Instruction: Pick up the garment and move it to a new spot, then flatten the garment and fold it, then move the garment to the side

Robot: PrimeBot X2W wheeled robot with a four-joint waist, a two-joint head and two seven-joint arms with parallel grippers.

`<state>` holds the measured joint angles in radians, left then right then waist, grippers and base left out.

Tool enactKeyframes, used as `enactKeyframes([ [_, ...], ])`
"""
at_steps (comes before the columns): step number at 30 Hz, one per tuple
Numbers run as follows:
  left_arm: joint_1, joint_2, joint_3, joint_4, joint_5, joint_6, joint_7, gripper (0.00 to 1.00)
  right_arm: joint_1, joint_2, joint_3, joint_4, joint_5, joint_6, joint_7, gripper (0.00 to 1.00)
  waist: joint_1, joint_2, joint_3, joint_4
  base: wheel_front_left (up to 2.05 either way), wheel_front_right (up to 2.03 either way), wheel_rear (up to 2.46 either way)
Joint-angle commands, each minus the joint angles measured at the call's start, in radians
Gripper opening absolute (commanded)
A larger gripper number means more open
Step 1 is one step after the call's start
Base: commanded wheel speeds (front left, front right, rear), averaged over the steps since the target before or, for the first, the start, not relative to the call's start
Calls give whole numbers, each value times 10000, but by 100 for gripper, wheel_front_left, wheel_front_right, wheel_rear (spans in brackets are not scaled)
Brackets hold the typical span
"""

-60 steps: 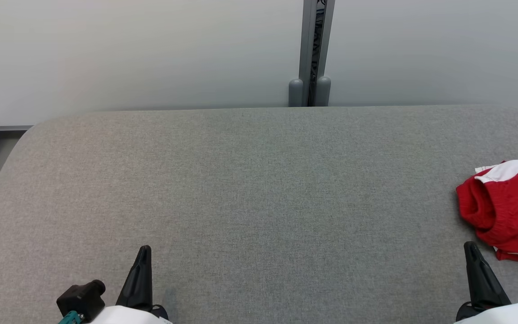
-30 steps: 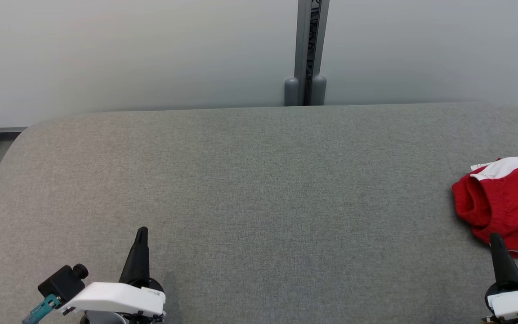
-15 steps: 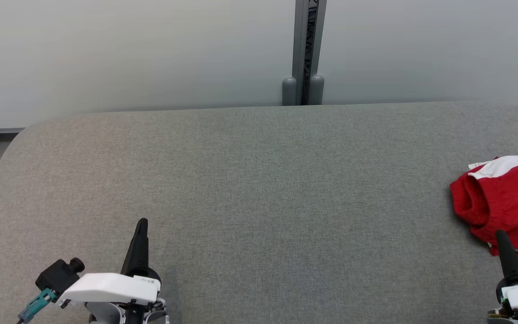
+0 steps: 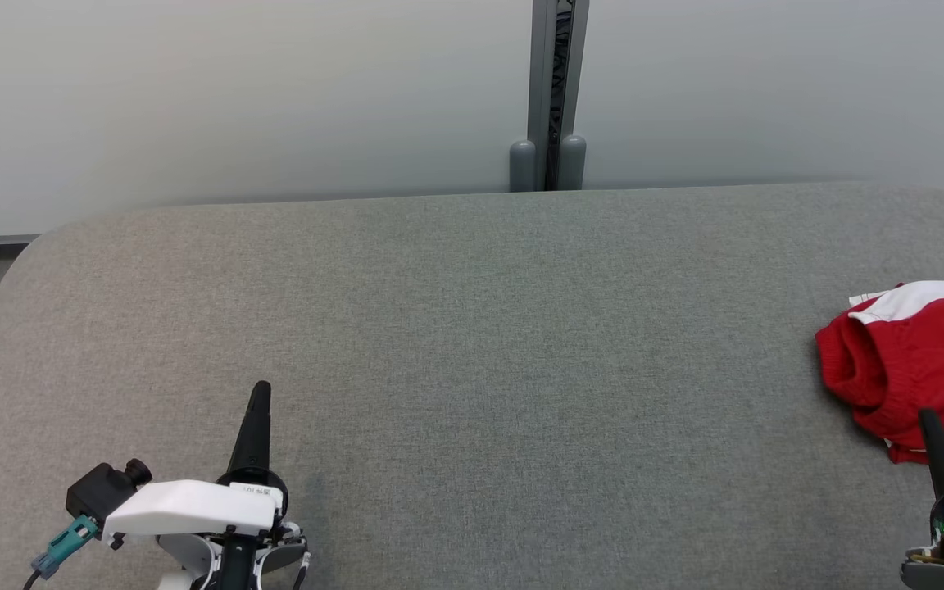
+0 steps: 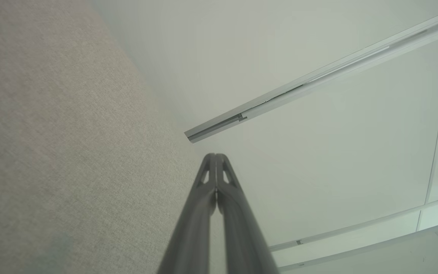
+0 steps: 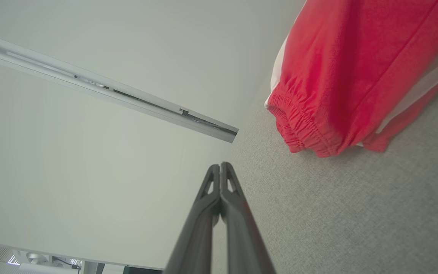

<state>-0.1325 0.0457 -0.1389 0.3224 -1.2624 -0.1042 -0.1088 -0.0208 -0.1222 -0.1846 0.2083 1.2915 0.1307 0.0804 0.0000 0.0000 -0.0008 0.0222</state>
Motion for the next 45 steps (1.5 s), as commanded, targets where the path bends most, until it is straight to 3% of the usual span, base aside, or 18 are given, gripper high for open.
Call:
enactKeyframes([
  [1, -296, 45, 18, -54, -247, -41, 41, 0, -212, -15, -88, -37, 220, 1, 91, 0, 0, 0, 1, -5, 0, 0, 0],
  [45, -904, 65, -70, 233, -3524, -276, 540, 0, -676, 231, -1184, 307, 3134, 2, 1358, 0, 0, 0, 36, -193, 0, 0, 0],
])
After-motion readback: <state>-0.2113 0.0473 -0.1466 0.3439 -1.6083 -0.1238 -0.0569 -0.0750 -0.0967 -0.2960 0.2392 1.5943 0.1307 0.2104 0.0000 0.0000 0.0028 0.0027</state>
